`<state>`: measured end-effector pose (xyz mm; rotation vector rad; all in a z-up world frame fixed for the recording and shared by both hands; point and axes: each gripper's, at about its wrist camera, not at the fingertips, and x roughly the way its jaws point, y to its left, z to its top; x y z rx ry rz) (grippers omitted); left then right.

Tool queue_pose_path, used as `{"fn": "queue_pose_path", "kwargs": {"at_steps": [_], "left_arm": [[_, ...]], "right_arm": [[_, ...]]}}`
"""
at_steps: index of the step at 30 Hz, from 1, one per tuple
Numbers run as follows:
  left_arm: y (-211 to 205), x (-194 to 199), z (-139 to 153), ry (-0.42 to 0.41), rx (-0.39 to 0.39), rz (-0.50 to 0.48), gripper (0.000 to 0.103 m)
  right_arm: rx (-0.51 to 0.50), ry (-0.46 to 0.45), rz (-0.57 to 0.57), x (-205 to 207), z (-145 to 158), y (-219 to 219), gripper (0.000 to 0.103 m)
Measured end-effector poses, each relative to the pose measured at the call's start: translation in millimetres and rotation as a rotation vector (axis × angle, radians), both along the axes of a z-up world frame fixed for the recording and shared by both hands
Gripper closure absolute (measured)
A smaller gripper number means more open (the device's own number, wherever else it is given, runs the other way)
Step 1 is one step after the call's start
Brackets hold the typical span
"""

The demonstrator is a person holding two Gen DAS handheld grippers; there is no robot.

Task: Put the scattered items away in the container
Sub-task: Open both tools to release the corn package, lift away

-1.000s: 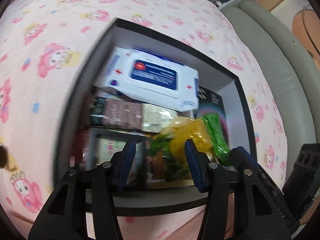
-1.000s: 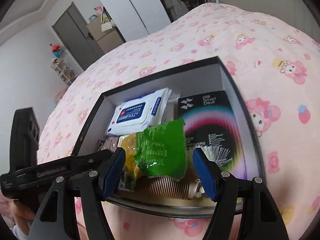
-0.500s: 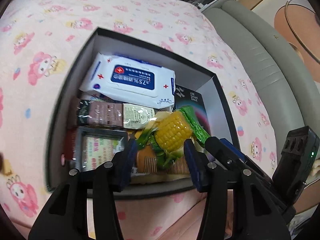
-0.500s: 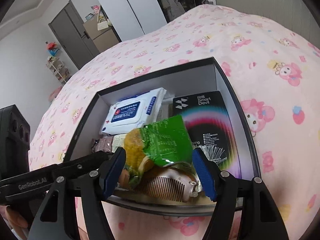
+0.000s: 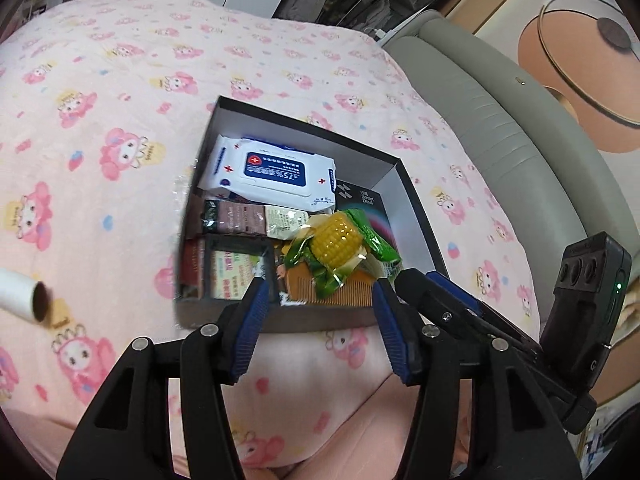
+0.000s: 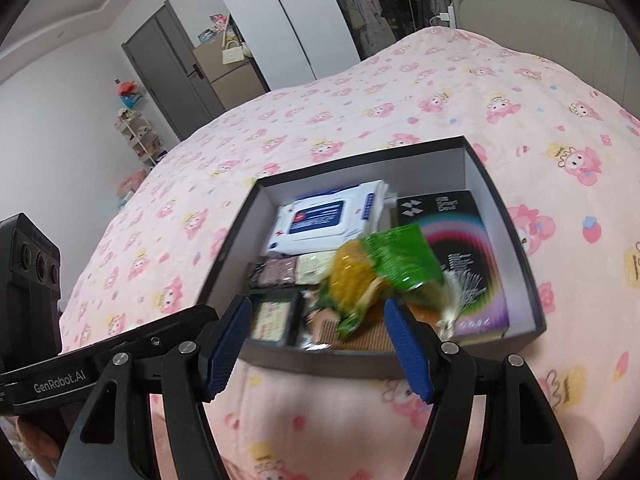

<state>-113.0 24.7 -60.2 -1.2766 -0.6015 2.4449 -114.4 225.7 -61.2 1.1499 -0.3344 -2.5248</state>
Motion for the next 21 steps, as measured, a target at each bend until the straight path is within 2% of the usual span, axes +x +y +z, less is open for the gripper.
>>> {"fn": "queue_pose_path", "kwargs": {"at_steps": [9, 21], "left_arm": [[-41, 39, 17, 0.024, 0.002, 0.044, 0.049], [-104, 76, 22, 0.041, -0.021, 0.138, 0.047]], "right_arm": [[0.029, 0.027, 0.066, 27, 22, -43, 0.036], [0.100, 0.041, 0.171, 41, 32, -111, 0.036]]}}
